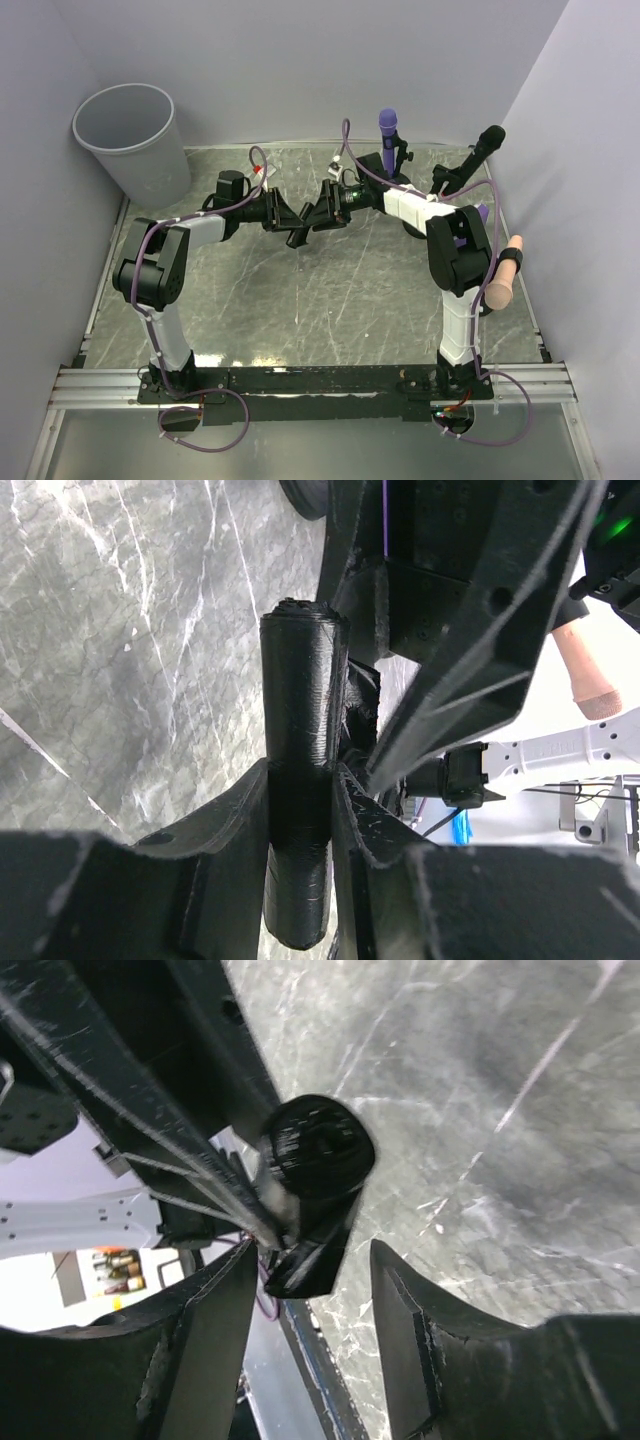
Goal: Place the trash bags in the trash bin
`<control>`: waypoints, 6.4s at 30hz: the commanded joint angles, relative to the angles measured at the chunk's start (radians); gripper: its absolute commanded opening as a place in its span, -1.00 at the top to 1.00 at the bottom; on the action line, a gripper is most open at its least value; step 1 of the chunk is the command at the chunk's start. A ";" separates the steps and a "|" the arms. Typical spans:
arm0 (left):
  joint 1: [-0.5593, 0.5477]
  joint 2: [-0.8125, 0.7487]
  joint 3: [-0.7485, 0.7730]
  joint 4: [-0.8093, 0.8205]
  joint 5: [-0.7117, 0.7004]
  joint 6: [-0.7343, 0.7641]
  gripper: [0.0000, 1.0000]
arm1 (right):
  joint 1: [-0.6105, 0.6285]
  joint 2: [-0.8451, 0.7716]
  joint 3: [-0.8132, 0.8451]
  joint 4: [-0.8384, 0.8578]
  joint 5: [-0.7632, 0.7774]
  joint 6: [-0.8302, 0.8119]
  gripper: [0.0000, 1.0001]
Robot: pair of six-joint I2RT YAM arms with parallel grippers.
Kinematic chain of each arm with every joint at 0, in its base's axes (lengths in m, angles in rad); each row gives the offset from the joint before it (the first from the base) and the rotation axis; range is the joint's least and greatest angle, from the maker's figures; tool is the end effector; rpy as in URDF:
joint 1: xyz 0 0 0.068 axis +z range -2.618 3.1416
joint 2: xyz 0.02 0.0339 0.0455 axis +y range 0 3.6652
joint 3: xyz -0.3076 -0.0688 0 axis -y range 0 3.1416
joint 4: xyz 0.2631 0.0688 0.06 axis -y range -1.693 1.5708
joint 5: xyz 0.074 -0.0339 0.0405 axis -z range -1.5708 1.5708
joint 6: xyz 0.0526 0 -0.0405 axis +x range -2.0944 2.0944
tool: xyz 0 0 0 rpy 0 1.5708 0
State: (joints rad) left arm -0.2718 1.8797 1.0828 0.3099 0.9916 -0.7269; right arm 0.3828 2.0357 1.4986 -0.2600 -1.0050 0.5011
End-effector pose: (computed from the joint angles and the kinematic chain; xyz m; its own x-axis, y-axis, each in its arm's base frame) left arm 0.4035 -0.1582 0.2122 -0.9080 -0.1246 -0.4001 0.3426 0.3291 -0.8800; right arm 0.4343 0.2227 0.2323 -0.9410 -0.1013 -0.3228 -0.3368 0.3713 0.8653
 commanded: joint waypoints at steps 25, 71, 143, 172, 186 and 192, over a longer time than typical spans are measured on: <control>0.006 -0.041 0.011 -0.308 -0.422 0.225 -0.53 | 0.045 -0.037 0.184 -0.409 0.160 -0.492 1.00; 0.003 0.113 0.236 -0.495 -0.496 0.316 -0.13 | 0.002 -0.440 0.652 -0.795 0.330 -0.883 1.00; -0.047 -0.345 0.712 -1.148 -0.524 1.431 0.99 | -0.070 -0.450 0.268 -0.154 0.068 -0.825 -0.74; -0.124 -0.433 0.845 -1.097 -0.705 1.407 0.99 | 0.157 -0.134 0.356 0.350 -0.053 -0.503 -0.06; -0.122 -0.508 0.697 -0.826 -0.933 1.353 0.99 | 0.070 -0.232 0.273 0.125 -0.159 -0.631 1.00; -0.122 -0.531 0.671 -0.729 -0.969 1.360 0.99 | 0.062 -0.256 0.229 0.105 -0.156 -0.651 1.00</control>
State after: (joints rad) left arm -0.4240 1.4235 1.7416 -0.5873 0.1814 0.6098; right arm 0.4709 1.8359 1.7649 -0.0925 -1.1103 -0.1074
